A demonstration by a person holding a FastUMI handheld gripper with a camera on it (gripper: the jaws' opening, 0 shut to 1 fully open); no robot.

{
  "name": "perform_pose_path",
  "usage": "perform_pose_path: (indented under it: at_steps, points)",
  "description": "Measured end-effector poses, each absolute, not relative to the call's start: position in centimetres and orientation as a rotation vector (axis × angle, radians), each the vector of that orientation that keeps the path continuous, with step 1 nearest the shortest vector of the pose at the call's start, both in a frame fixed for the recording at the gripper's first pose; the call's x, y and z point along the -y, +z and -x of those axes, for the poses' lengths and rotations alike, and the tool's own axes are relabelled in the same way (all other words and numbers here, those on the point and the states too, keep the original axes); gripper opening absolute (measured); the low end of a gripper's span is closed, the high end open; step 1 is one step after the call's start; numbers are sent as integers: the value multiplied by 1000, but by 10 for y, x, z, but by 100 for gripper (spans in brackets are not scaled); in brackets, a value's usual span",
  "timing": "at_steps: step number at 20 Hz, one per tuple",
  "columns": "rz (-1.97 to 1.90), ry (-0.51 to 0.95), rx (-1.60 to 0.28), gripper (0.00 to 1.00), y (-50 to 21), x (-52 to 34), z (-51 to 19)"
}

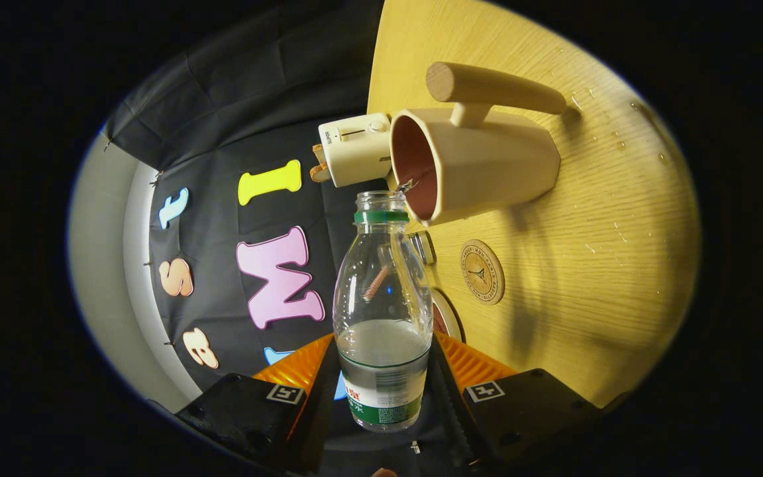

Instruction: Take the bottle from table, then pour the juice into the cup, finally place the bottle on the coaster

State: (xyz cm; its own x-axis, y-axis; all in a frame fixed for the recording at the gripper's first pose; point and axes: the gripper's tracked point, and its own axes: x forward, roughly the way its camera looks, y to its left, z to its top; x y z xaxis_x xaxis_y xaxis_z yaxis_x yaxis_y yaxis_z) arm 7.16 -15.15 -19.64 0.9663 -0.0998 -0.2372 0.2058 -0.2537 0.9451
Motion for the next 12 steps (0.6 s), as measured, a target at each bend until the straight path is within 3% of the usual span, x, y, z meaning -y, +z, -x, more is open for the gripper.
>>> perform_pose_path:
  at_steps: [12]
  points:
    - [-1897,-295,-39,73,-184,154,-78]
